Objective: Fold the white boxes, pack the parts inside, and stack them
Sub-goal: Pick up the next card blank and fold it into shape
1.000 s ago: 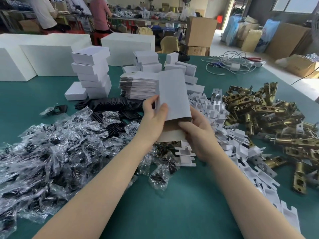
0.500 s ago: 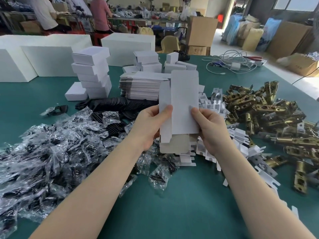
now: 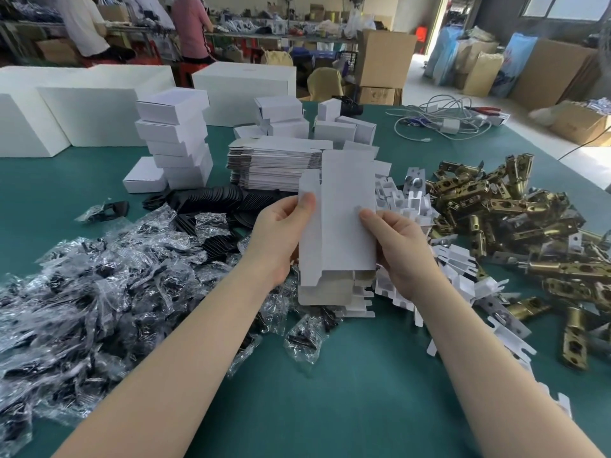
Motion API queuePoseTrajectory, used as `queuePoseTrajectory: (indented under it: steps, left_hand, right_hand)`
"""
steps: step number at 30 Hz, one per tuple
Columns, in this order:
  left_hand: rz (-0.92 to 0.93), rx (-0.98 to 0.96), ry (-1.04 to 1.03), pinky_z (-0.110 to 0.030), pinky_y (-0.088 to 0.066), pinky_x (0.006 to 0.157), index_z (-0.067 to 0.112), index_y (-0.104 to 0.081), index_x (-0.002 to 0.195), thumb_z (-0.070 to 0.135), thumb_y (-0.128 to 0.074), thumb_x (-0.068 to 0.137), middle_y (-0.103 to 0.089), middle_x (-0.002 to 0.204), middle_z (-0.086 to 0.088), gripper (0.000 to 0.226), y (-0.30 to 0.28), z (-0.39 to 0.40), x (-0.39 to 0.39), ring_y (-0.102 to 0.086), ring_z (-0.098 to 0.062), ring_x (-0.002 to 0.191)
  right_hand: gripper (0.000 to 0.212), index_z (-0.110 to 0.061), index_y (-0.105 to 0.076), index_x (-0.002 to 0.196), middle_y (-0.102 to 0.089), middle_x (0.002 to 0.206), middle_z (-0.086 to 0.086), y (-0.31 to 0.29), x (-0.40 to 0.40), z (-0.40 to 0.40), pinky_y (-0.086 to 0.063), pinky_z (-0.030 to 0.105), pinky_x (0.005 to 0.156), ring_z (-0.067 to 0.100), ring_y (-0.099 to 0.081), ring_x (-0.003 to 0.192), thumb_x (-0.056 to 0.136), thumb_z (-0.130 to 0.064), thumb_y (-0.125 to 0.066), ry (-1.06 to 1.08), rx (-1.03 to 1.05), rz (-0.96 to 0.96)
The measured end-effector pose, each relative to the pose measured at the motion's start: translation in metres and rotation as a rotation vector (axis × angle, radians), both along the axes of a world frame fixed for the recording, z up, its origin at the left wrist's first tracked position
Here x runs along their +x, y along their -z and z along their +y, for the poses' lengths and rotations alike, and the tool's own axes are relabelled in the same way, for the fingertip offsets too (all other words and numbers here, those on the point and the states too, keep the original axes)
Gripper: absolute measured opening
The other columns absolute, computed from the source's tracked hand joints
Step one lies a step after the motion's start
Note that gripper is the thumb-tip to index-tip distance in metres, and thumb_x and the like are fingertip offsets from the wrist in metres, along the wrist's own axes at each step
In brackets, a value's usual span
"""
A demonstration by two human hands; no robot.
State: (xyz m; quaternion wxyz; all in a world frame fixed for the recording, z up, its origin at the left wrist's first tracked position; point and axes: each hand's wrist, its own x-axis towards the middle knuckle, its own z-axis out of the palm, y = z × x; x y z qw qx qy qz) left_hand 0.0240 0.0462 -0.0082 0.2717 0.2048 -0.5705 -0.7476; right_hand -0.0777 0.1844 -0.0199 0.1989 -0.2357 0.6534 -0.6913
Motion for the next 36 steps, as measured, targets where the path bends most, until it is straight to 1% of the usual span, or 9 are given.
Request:
queuePoseTrajectory:
  steps: [7, 13, 16, 18, 23, 26, 28, 33, 36]
  left_hand:
    - [-0.041, -0.149, 0.111, -0.023, -0.055, 0.062, 0.025, -0.074, 0.098, 0.027, -0.062, 0.097, -0.077, 0.093, 0.004, 0.013, 0.002, 0.001, 0.002, -0.073, -0.010, 0.081]
    - [-0.208, -0.382, 0.226, -0.032, -0.052, 0.091, 0.036, -0.022, 0.153, 0.036, -0.082, 0.070, -0.071, 0.115, 0.008, 0.102, 0.000, -0.001, 0.005, -0.067, -0.002, 0.101]
    - [-0.174, -0.268, 0.188, -0.037, -0.054, 0.091, 0.034, -0.018, 0.155, 0.017, -0.073, 0.087, -0.068, 0.118, 0.008, 0.089, 0.002, -0.002, 0.003, -0.067, -0.007, 0.105]
    - [-0.150, -0.183, 0.138, -0.032, -0.054, 0.086, 0.033, -0.019, 0.155, 0.014, -0.062, 0.094, -0.060, 0.125, 0.012, 0.076, 0.002, -0.005, 0.001, -0.063, -0.007, 0.108]
    - [-0.083, -0.123, 0.119, -0.007, -0.049, 0.056, 0.037, -0.032, 0.147, 0.013, -0.042, 0.104, -0.045, 0.118, 0.024, 0.050, -0.001, -0.006, 0.000, -0.057, 0.021, 0.082]
    - [-0.064, -0.056, 0.105, -0.028, -0.058, 0.072, 0.033, -0.049, 0.126, 0.010, -0.033, 0.104, -0.060, 0.112, 0.008, 0.036, -0.005, -0.004, 0.001, -0.067, -0.002, 0.087]
    - [-0.093, -0.009, 0.131, -0.046, -0.059, 0.075, 0.027, -0.058, 0.121, 0.015, -0.036, 0.104, -0.064, 0.111, -0.005, 0.030, -0.010, -0.004, 0.004, -0.068, -0.018, 0.085]
    - [0.032, 0.192, 0.464, -0.036, -0.058, 0.077, 0.018, -0.057, 0.132, 0.016, -0.048, 0.099, -0.063, 0.127, -0.011, 0.034, -0.018, -0.018, 0.013, -0.070, -0.028, 0.103]
    - [0.078, 0.201, 0.581, -0.032, -0.059, 0.079, 0.015, -0.053, 0.137, 0.004, -0.052, 0.096, -0.064, 0.127, -0.016, 0.043, -0.016, -0.023, 0.017, -0.068, -0.029, 0.105]
  right_hand:
    - [0.050, 0.003, -0.048, 0.076, -0.043, 0.066, 0.005, -0.002, 0.005, -0.006, -0.031, 0.032, 0.060, 0.017, -0.040, 0.062, 0.105, -0.037, -0.038, 0.207, 0.202, 0.371]
    - [0.052, -0.004, -0.053, 0.084, -0.051, 0.075, 0.004, -0.002, -0.005, 0.001, -0.037, 0.033, 0.063, 0.016, -0.049, 0.068, 0.102, -0.050, -0.037, 0.192, 0.117, 0.214]
    - [0.034, -0.021, -0.057, 0.110, -0.063, 0.097, -0.006, -0.001, -0.004, -0.001, -0.052, 0.040, 0.073, 0.017, -0.065, 0.091, 0.102, -0.048, -0.036, 0.170, 0.068, 0.235]
    - [0.025, -0.034, -0.049, 0.127, -0.065, 0.113, -0.020, 0.000, -0.003, 0.000, -0.055, 0.024, 0.081, 0.002, -0.064, 0.104, 0.103, -0.038, -0.043, 0.102, 0.002, 0.268]
    - [0.028, -0.041, -0.062, 0.119, -0.049, 0.143, -0.011, -0.002, 0.003, 0.003, -0.047, 0.005, 0.079, -0.018, -0.056, 0.105, 0.095, -0.029, -0.054, -0.093, -0.042, 0.358]
    - [0.031, -0.047, -0.064, 0.117, -0.057, 0.139, -0.003, -0.003, 0.004, 0.004, -0.051, 0.033, 0.095, 0.012, -0.060, 0.119, 0.087, -0.041, -0.060, -0.192, -0.057, 0.226]
    - [0.033, -0.040, -0.064, 0.121, -0.064, 0.130, 0.000, -0.005, 0.004, 0.004, -0.053, 0.031, 0.087, 0.015, -0.065, 0.108, 0.088, -0.039, -0.060, -0.191, -0.081, 0.164]
    - [0.030, -0.026, -0.065, 0.119, -0.074, 0.091, -0.005, -0.009, 0.000, 0.007, -0.054, 0.034, 0.085, 0.015, -0.066, 0.087, 0.093, -0.039, -0.060, -0.170, -0.183, 0.018]
    - [0.038, -0.020, -0.065, 0.122, -0.074, 0.105, 0.006, -0.013, -0.004, 0.010, -0.057, 0.027, 0.078, 0.023, -0.067, 0.092, 0.089, -0.038, -0.061, -0.179, -0.244, -0.068]
